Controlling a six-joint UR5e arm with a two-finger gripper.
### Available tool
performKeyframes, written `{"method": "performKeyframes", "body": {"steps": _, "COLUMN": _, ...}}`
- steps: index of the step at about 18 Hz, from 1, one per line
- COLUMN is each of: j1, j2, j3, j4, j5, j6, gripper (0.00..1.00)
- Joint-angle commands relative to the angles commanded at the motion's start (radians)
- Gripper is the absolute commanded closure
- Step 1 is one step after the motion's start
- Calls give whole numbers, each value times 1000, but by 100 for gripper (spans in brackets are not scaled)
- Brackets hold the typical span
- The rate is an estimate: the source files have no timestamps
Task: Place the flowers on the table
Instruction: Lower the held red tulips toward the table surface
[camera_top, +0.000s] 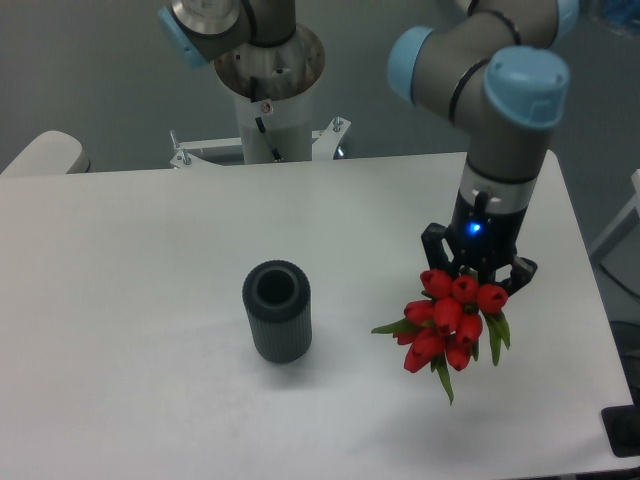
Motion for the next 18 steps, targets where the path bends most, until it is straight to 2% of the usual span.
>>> {"method": "performKeyframes", "body": {"steps": 5, "j1": -22, "j2": -48, "j3": -58, "j4": 94, "j5": 67, "j6": -42, "gripper": 58}}
{"method": "performKeyframes", "body": {"steps": 8, "j1": -23, "j2": -78, "j3": -66, "j4": 95, "j5": 80, "j6": -86, "gripper": 58}}
{"method": "performKeyframes", "body": {"steps": 11, "j1": -46, "j2": -92, "j3": -68, "j4": 98, "j5": 156, "j6": -89, "gripper": 58}}
{"method": "performKeyframes", "body": {"steps": 18, "j1": -69, "j2": -106, "j3": -83, "j4": 112, "j5": 241, "j6": -88, "gripper": 58}}
